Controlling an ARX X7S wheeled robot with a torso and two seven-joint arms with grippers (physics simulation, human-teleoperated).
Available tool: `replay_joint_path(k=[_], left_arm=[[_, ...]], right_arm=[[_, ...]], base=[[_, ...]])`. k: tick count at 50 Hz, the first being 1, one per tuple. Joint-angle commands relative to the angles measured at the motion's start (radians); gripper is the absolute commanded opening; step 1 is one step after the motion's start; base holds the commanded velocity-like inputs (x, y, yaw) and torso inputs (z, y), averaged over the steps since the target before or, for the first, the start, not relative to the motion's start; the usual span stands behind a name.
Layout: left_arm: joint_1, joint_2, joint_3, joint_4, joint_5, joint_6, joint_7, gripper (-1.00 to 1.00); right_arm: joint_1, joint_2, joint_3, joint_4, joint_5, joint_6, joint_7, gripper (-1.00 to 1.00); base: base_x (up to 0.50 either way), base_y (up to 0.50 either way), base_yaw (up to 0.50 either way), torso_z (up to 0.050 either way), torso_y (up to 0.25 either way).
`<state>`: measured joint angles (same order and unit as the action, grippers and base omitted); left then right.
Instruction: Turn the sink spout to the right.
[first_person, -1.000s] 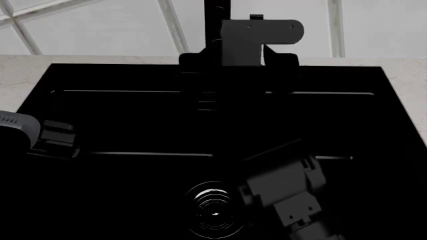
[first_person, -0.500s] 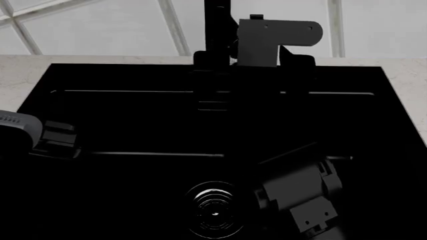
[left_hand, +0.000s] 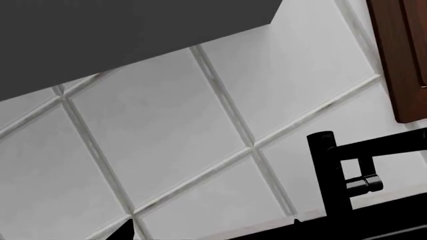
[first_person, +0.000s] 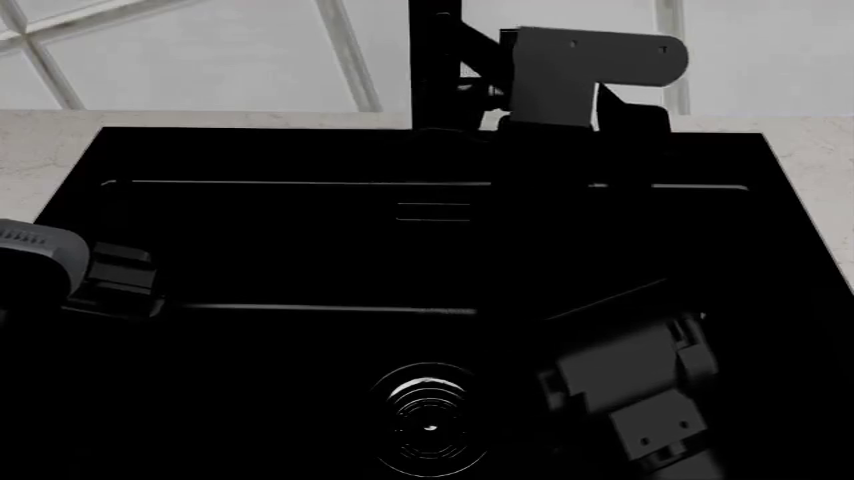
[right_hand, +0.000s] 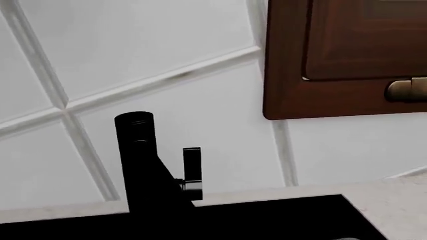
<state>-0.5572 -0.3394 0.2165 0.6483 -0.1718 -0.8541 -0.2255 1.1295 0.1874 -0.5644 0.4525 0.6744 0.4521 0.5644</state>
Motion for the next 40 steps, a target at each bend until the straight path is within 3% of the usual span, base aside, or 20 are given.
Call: replay_joint_path(k=[1, 11, 40], left_arm=[[-0.003, -0.001, 0.001, 0.001, -0.004, -0.006, -0.003, 1.0], [0.001, -0.001, -0.005, -0.006, -0.011, 0.002, -0.003, 1.0], [-0.008, -0.005, 0.001, -0.01, -0.022, -0.014, -0.008, 1.0]], right_arm=[[0.003, 0.018, 0.012, 0.003, 0.003, 0.002, 0.01, 1.0], [0.019, 0.04, 0.011, -0.028, 0.005, 0.032, 0.03, 1.0], [0.094, 0.041, 0.022, 0.154, -0.012, 0.0, -0.016, 1.0]], base=[[0.0, 0.0, 0.0, 0.0, 0.0], [0.0, 0.0, 0.0, 0.0, 0.0], [0.0, 0.0, 0.0, 0.0, 0.0]])
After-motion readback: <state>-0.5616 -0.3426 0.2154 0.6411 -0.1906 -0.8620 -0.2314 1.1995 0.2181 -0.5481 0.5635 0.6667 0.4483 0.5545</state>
